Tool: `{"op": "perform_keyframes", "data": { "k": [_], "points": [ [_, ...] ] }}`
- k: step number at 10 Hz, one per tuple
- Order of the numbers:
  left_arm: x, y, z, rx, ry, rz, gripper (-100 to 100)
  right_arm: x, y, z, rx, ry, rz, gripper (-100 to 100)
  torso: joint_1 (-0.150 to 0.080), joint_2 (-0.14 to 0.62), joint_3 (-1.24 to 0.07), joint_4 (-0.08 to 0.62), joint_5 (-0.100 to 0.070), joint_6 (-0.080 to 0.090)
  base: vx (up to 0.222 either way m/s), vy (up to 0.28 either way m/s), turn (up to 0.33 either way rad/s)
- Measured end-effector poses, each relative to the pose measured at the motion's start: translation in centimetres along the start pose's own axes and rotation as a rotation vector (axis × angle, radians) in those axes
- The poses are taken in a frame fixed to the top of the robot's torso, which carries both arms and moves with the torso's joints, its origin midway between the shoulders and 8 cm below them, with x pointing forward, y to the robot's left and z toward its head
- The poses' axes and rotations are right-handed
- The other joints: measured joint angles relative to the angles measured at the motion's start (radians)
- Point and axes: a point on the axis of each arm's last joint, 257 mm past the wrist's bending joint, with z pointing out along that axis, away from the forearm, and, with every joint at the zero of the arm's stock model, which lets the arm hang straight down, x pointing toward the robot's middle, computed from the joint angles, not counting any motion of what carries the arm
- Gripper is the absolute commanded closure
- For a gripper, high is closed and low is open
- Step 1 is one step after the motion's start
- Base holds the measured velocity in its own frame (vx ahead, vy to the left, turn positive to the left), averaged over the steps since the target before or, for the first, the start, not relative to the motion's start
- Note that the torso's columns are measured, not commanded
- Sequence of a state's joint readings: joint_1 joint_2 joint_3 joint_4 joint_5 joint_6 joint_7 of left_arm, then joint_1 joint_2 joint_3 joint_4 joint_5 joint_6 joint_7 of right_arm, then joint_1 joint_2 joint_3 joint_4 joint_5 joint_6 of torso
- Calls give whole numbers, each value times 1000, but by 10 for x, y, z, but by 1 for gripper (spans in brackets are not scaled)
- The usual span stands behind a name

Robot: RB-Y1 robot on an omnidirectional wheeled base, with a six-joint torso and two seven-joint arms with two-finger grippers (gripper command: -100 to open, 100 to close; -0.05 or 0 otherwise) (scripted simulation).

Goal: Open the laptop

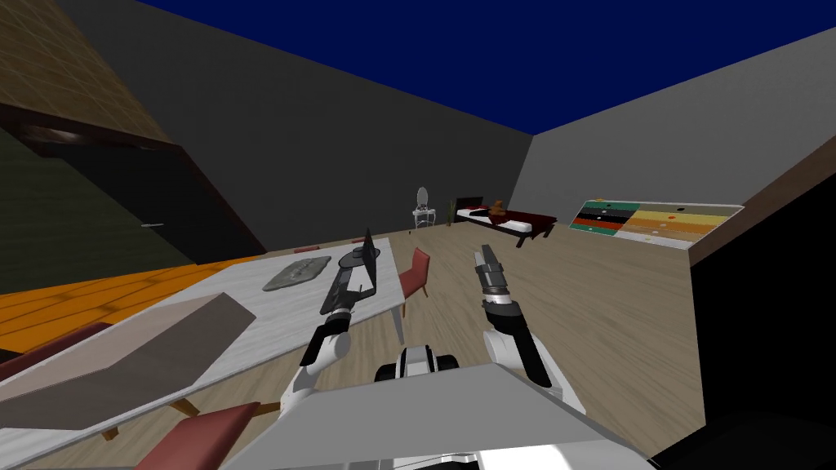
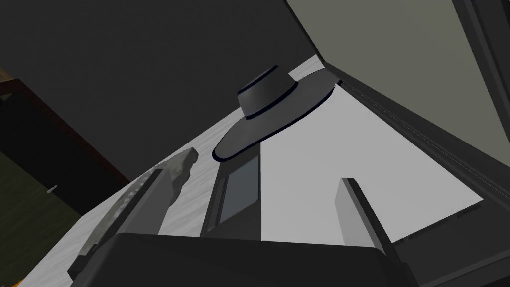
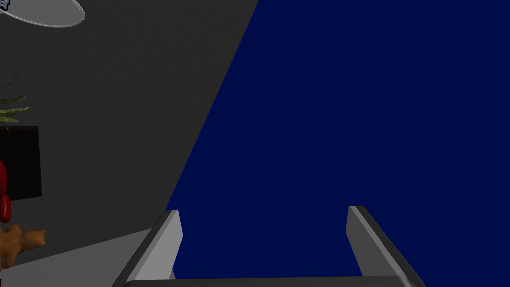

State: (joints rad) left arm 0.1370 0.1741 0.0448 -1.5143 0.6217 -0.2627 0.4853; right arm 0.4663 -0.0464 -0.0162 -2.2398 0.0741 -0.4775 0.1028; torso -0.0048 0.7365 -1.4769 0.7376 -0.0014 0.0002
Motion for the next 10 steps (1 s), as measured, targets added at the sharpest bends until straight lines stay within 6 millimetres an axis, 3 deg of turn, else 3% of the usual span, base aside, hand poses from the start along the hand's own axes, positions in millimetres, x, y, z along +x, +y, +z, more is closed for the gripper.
{"op": "perform_keyframes", "data": {
  "k": [3, 10],
  "points": [
    [-8, -9, -2, 11, -12, 13, -100, 0, 0, 0, 0, 0, 0, 0, 5, 1, 1, 0, 2, 0, 35, -179, 51],
    [-3, 33, -16, 34, -80, -163, -100, 0, 0, 0, 0, 0, 0, 0, 1, 1, 1, 0, 1, 3, 5, -35, 11]
  ]
}}
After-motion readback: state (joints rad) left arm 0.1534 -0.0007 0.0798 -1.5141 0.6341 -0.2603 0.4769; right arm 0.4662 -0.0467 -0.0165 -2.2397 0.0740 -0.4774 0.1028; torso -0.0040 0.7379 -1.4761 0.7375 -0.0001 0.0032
